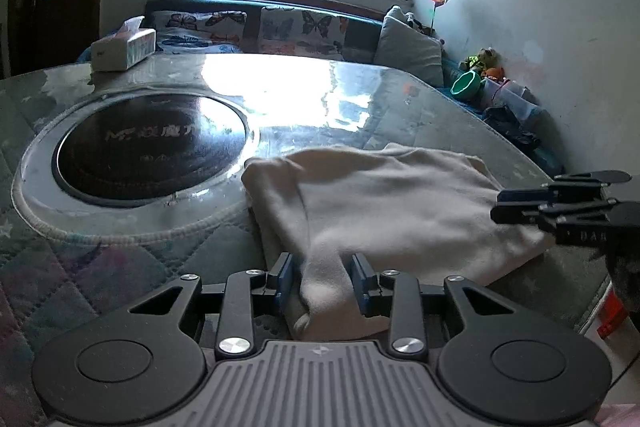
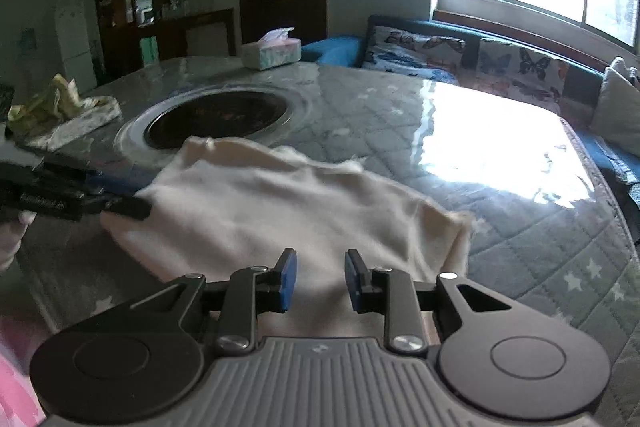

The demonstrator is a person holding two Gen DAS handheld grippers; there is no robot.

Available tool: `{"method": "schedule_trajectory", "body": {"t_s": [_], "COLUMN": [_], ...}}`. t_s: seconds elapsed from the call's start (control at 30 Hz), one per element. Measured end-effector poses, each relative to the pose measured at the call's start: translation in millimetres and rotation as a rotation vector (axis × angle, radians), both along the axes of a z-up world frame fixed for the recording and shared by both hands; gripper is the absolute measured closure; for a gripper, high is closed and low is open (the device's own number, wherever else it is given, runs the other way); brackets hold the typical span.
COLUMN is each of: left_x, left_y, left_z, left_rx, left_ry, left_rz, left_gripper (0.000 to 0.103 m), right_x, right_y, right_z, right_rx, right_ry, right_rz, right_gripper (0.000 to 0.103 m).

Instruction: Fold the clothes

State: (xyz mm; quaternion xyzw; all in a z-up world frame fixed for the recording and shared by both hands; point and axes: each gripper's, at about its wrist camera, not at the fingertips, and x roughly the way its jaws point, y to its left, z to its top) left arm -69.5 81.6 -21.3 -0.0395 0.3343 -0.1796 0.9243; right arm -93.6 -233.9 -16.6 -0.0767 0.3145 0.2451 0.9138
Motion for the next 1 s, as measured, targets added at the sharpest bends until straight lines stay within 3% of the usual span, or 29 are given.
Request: {"method": "schedule_trajectory", "body": {"t_s": [0.27, 0.53, 0.67, 1.0], "left_x": [3.6, 10.6, 17.6, 27.4], "left_y": [2.9, 3.0, -3.3, -2.3], "left_z": [5.6, 18.6, 14.4, 0.6], "left_rx": [0.000, -0.003, 0.008, 0.008], "left_ry": [-0.002, -0.041, -0.032, 0.011], "left_rz": [0.017, 0.014, 0.000, -0.001], "left_gripper": [0.069, 0.069, 0.069, 0.069], "right_x": [28.0, 53.7, 78.5, 76.8], "right_y": [-17.5, -16.2, -24.6, -26.8], "right_z": [-11.3, 1.3, -13.6, -15.1], "right_rx": [0.015, -0.003, 0.020, 0.032], "right_ry": [0.048, 0.007, 0.062, 0.069], "right_rz": [-0.064, -0.071, -0.125, -0.143], "right_gripper": [0.078, 0.078, 0.077, 0.075]}}
